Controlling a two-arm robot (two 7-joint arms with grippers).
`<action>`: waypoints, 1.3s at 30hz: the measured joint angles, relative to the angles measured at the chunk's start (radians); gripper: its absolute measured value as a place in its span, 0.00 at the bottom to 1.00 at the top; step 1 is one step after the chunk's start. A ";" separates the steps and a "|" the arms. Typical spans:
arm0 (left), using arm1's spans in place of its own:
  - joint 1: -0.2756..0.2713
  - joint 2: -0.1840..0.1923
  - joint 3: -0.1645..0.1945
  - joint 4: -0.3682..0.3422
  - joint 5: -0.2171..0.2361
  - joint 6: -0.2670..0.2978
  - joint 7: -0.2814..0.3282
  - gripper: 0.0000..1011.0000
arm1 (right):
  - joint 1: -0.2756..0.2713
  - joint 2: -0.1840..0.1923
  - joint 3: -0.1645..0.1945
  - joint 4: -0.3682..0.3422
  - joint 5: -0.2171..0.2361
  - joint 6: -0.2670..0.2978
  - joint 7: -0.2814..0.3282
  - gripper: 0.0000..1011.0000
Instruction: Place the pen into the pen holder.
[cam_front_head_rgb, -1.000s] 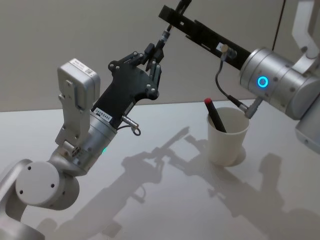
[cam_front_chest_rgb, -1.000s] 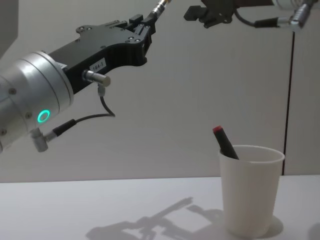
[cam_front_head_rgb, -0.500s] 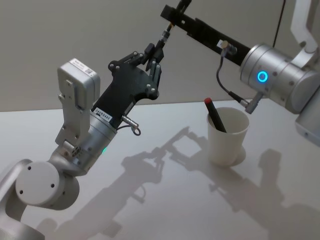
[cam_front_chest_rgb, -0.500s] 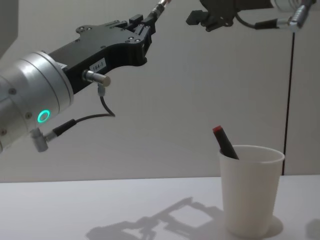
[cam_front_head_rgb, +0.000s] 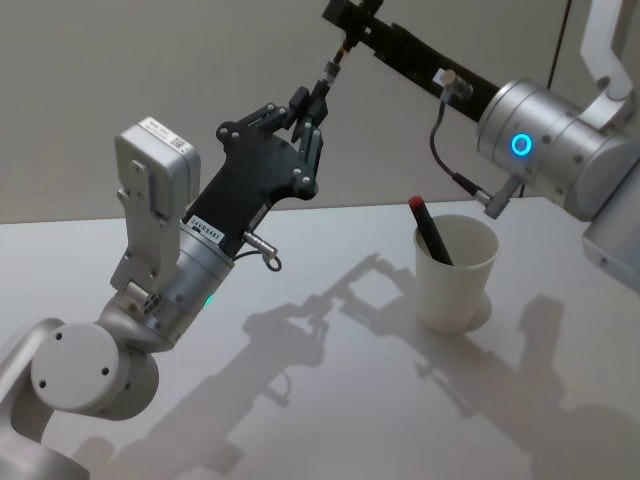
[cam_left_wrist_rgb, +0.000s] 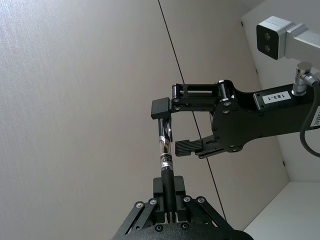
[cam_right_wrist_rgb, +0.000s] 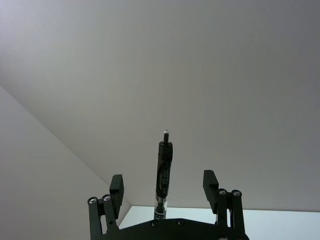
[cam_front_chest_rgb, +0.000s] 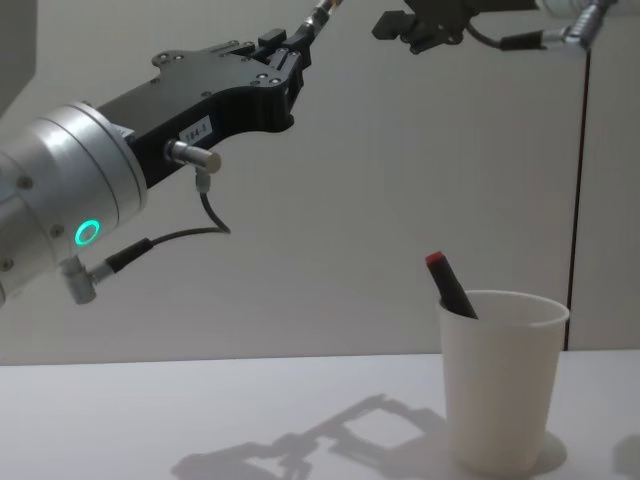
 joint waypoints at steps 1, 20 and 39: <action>0.000 0.000 0.000 0.000 0.000 0.000 0.000 0.12 | 0.000 0.000 -0.001 0.001 0.001 -0.002 0.000 0.99; 0.000 0.000 0.000 0.000 0.000 0.000 0.000 0.12 | 0.008 -0.001 -0.020 0.032 0.013 -0.038 0.004 0.99; 0.000 0.000 0.000 0.000 0.000 0.000 0.000 0.12 | 0.012 -0.003 -0.028 0.044 0.016 -0.057 0.014 0.79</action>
